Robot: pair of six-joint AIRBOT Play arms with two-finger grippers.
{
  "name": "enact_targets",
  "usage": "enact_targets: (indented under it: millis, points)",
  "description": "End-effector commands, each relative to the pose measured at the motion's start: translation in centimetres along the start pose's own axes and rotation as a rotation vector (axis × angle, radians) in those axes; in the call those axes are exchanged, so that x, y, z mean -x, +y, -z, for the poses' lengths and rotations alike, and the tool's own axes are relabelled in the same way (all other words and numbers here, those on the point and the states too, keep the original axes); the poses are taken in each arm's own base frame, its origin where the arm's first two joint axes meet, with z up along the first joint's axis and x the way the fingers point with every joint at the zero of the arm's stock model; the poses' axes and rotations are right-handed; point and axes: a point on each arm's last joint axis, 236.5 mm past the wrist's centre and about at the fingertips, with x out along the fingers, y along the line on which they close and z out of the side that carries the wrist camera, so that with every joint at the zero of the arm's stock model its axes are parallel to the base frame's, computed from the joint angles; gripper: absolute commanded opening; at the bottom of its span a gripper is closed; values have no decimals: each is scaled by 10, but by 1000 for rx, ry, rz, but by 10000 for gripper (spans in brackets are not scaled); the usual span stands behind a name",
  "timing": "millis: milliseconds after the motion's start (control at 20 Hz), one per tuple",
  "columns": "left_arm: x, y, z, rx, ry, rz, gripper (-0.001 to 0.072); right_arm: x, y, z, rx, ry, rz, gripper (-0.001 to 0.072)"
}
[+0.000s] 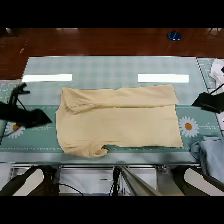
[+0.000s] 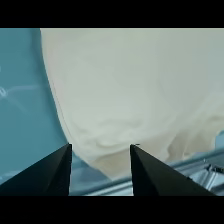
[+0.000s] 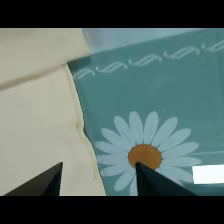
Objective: Fold the shirts.
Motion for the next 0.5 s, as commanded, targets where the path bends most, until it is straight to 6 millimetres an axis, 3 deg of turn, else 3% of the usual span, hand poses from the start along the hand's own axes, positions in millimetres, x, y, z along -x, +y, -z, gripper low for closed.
enact_targets:
  millis: [0,100,450]
  points:
    - [-37,-10,69,44,175,123,443,-22,0,35,-26,72,-49,544]
    - [-48,-9,82,52,210,140,442,-24,0,39,-24,84,-53,544]
    - [-59,1,94,64,250,119,443,-23,6,40,-30,89,-78,544]
